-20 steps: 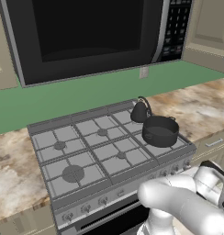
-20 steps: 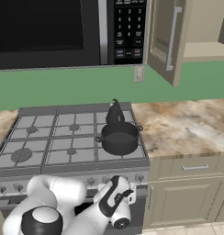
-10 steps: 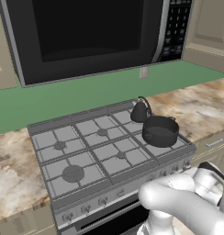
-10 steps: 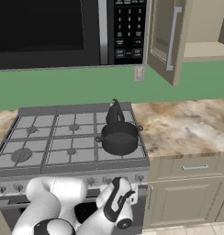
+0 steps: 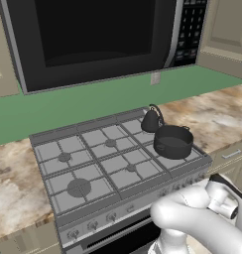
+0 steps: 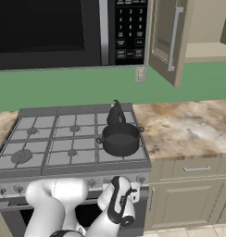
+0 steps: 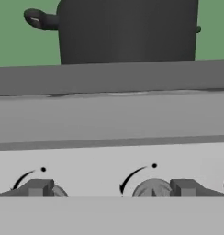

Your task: Pick the kettle from the cabinet and place it on a stove burner. Then pick the pot from the counter and place it on another stove burner. Finally, turn both burners on.

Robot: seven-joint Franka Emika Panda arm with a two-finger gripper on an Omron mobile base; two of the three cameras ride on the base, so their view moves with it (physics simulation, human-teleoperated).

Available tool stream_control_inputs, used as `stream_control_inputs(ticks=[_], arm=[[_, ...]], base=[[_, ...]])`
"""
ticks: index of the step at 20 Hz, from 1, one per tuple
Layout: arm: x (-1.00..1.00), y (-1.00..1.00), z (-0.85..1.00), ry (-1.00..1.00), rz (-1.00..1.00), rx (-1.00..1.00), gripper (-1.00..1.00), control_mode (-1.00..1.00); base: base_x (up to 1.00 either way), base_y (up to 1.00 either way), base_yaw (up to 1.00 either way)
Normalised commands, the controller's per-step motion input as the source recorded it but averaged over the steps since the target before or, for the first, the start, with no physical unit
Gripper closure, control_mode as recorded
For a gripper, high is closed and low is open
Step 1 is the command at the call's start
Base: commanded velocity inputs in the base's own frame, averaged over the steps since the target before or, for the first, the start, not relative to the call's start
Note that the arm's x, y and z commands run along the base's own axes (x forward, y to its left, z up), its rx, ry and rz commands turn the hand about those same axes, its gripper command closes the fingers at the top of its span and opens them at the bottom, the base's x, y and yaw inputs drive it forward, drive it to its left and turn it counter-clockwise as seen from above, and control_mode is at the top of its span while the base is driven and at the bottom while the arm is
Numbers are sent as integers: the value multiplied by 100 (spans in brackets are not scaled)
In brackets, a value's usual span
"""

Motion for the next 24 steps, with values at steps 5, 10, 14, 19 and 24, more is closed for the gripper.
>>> stream_control_inputs(ticks=[5,10,14,19,24], arm=[[17,-13,-24,0,0,0,-100,-100],[15,-24,-20,0,0,0,-100,-100],[17,-16,-15,0,0,0,-100,-100],[16,0,-10,-2,0,0,-100,-100],[15,2,-8,-4,1,0,100,-100]], base=[[0,0,0],[0,0,0],[0,0,0],[0,0,0],[0,0,0]])
